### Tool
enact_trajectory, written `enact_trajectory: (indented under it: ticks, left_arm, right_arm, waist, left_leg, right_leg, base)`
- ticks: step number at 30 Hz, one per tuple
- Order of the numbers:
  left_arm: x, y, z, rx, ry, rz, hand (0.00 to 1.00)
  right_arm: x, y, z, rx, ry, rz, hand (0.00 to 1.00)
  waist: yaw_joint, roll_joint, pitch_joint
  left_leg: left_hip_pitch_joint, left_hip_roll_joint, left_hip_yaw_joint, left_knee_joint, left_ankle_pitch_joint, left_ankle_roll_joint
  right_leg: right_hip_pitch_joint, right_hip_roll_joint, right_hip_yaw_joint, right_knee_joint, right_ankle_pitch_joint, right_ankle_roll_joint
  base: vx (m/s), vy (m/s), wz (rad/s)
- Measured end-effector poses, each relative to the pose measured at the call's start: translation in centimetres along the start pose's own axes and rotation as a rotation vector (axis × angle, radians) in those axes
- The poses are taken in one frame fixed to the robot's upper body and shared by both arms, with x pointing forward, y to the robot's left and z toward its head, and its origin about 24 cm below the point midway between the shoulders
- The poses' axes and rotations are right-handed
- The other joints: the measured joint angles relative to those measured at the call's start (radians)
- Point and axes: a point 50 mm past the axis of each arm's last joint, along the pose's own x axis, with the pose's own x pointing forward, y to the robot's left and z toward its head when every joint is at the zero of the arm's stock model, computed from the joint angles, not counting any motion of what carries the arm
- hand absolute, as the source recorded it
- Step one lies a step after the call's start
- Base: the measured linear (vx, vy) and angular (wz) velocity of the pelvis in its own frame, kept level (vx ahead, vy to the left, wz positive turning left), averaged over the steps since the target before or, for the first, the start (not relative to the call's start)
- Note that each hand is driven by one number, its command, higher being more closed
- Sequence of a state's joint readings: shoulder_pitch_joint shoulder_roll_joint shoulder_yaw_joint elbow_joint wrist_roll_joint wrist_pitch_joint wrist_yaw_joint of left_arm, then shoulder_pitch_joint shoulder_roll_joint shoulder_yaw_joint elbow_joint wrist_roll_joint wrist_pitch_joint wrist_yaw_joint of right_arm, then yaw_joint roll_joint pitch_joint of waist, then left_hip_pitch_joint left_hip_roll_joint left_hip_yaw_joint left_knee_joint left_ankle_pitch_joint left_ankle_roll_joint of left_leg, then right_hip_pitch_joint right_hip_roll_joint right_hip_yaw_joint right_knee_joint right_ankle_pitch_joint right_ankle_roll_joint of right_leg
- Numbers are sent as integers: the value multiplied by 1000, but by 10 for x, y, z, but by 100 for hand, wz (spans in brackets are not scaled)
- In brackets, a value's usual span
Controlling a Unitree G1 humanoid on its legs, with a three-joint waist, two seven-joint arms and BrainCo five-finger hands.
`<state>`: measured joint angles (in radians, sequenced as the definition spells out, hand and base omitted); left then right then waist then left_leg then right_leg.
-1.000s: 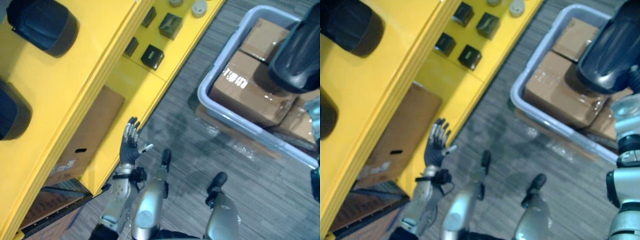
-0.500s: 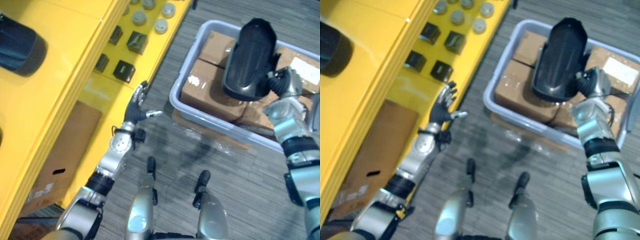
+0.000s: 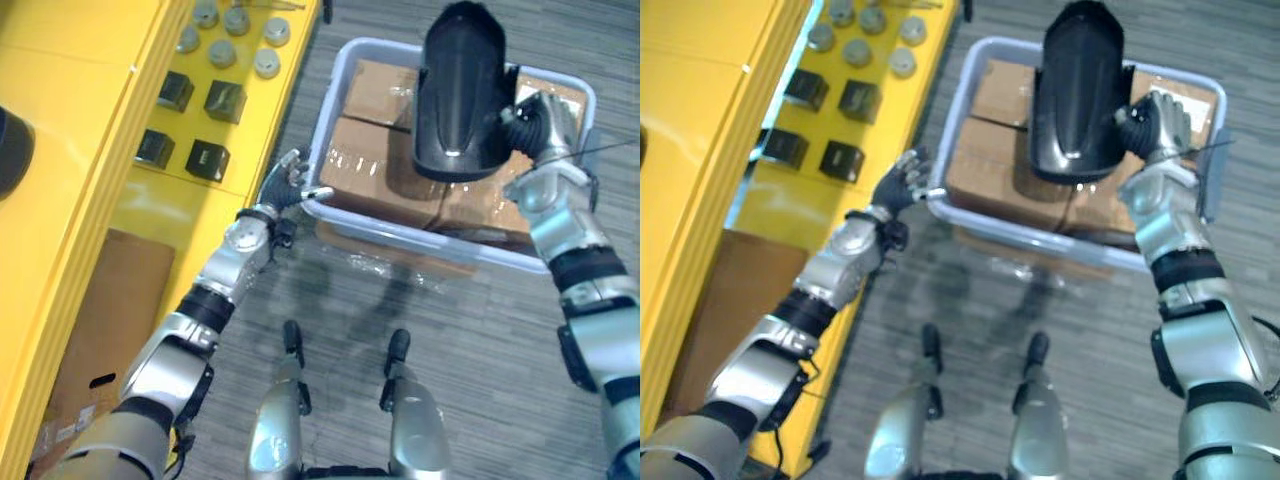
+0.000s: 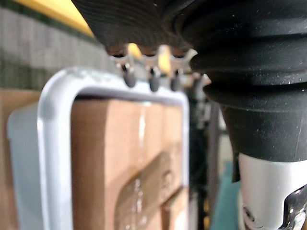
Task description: Walk over and take plastic housings, then place them on the shelf
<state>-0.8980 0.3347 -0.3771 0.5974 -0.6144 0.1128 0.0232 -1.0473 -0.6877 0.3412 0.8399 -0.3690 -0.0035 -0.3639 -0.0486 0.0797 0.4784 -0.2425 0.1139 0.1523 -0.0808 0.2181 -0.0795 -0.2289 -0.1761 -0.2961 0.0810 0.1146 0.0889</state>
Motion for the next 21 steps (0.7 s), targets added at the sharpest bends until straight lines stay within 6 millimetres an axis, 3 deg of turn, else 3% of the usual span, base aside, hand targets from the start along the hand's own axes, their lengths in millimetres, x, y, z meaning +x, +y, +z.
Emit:
enact_trajectory:
  ticks: [6, 9, 21]
  left_arm:
    - [3, -12, -18, -274, 183, -63, 0]
    - [3, -18, -24, -351, 240, -91, 0]
    - [4, -53, -45, -542, 386, -152, 0]
  right_arm:
    - [1, 1, 11, -15, -65, 2, 100]
    - [4, 3, 25, -3, -124, -1, 100]
    - [-1, 17, 48, -65, -256, 28, 100]
  waist:
    - [-7, -1, 0]
    - [-20, -7, 3]
    - [-21, -9, 3]
  left_leg:
    - [0, 4, 1, 0, 1, -1]
    - [0, 4, 2, 0, 1, -2]
    - [0, 5, 4, 0, 1, -2]
  right_leg:
    - [0, 5, 1, -3, 4, -3]
    - [0, 5, 3, -3, 5, -3]
    - [0, 7, 6, -8, 8, -4]
  base:
    - [-11, -17, -2]
    - [0, 0, 0]
    - [-1, -3, 0]
